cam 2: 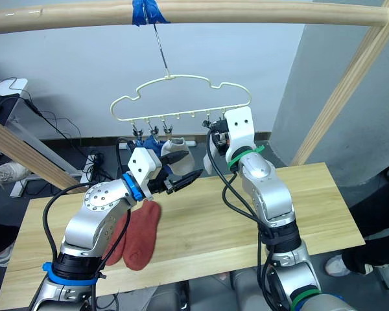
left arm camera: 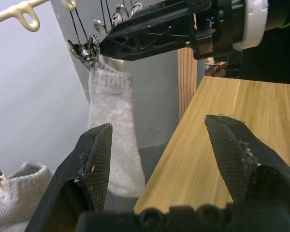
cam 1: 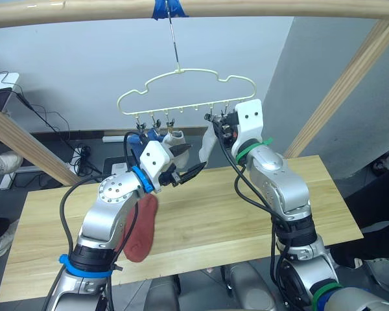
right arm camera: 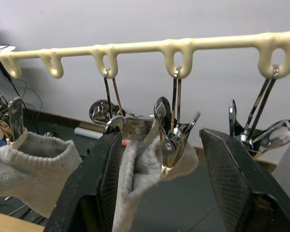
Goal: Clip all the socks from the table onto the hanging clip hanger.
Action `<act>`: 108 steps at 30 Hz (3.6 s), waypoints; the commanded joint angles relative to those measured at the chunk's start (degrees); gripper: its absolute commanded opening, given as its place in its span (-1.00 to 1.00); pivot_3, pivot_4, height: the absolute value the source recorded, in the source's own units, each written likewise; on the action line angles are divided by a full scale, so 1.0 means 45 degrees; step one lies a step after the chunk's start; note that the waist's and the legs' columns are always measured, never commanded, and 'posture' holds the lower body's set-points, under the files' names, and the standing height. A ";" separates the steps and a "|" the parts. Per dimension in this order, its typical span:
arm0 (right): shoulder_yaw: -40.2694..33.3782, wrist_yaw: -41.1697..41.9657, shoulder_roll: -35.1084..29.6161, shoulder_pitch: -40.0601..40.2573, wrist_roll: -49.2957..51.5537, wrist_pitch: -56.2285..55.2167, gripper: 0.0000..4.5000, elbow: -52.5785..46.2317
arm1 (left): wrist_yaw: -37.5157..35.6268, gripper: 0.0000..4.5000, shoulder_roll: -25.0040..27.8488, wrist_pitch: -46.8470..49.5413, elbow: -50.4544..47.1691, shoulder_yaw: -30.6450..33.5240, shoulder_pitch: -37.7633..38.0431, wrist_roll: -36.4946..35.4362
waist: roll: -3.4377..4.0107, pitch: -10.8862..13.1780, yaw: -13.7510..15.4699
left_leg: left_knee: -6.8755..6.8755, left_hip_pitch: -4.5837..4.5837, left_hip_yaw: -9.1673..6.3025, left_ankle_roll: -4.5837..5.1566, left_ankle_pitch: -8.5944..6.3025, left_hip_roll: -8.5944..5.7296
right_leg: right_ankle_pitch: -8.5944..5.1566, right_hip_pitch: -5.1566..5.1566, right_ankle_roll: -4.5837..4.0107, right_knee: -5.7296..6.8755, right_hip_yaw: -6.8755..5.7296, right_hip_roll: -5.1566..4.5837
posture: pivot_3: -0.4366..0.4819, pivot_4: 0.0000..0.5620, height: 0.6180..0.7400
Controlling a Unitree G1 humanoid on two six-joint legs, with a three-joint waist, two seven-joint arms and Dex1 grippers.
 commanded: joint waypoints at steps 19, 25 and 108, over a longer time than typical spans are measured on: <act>0.0017 0.0593 0.0369 -0.1027 -0.0019 -0.1834 0.18 0.1661 | 0.0052 0.51 0.0049 -0.0103 -0.0567 0.0000 -0.0059 0.0010 | 0.0000 0.0000 0.0004 | 0.0003 0.0001 -0.0001 0.0000 0.0000 0.0000 | 0.0001 0.0000 -0.0002 0.0009 -0.0001 0.0000 | -0.45 -0.28 1.00; -0.0023 0.0509 0.0418 -0.1144 -0.0084 -0.2250 0.18 0.2072 | 0.0046 0.51 0.0056 -0.0103 -0.0569 0.0005 -0.0074 0.0008 | 0.0000 0.0000 0.0006 | 0.0007 0.0000 -0.0001 0.0000 0.0000 0.0000 | 0.0002 0.0000 -0.0003 0.0012 -0.0001 0.0000 | -0.44 -0.29 1.00; 0.0061 0.0949 0.0253 -0.1009 0.0004 -0.1984 -0.94 0.1926 | 0.7311 0.01 -0.2792 0.4620 0.1879 0.1954 0.4187 0.2126 | 0.0002 -0.0005 0.0136 | 0.0079 0.0003 -0.0012 0.0003 -0.0001 0.0003 | -0.0003 0.0013 0.0025 0.0036 0.0000 0.0004 | -0.45 -0.16 1.00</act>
